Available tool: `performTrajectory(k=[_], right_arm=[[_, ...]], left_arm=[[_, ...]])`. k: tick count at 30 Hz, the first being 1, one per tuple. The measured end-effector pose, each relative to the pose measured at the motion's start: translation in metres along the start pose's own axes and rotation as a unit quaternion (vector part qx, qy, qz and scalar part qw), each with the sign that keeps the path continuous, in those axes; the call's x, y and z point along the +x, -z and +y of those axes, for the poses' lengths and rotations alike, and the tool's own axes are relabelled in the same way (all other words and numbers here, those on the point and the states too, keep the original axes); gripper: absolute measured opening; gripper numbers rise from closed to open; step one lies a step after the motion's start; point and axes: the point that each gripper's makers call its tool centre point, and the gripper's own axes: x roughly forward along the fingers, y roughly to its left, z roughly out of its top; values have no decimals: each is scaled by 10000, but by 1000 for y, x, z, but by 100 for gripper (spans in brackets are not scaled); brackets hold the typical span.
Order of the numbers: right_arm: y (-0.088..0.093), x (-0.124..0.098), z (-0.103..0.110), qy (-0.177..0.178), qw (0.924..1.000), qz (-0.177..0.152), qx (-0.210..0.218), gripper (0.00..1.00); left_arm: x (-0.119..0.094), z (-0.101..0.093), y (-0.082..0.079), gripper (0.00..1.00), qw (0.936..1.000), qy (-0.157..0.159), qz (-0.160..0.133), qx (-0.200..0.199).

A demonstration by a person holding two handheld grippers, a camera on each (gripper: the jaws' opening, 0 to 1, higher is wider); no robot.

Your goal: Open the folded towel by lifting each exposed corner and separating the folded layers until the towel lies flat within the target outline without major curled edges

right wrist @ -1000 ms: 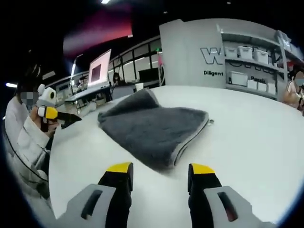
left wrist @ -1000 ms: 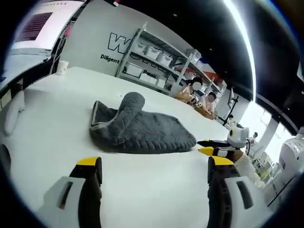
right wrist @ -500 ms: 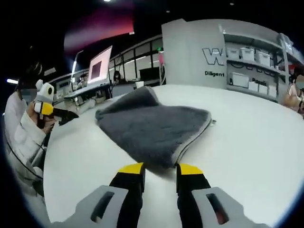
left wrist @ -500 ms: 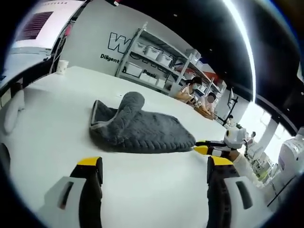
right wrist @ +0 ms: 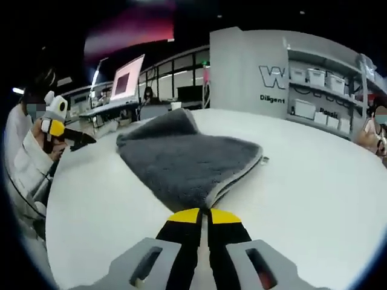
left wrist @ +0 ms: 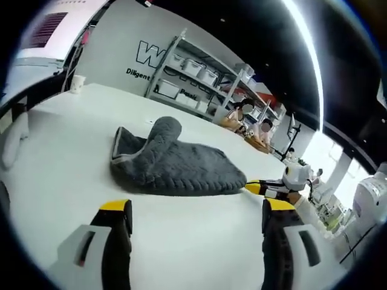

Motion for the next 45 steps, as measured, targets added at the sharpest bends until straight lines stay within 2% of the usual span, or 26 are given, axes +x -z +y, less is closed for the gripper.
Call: performTrajectory(k=[13,16,25,37,45], right_arm=[[-2,0,-8,96,9999,-3,97,0],[-4,0,-12,140,9999,21,49,0],[-11,7,-27,309,9995,53,-28,0],[-12,14,-43,622,9979,73,-146,0],[-12,22,-53,872,9952,191,-408,0]], left_arm=[[-3,2,-1,86,10000,-20,-21,-16],[-3,6,2,87,9996,-201,108,140],[-6,-3,-1,87,9999,10,34,134],[-8,-3,1,86,9999,17,44,136],[-7,-2,3,86,9999,3,65,124]])
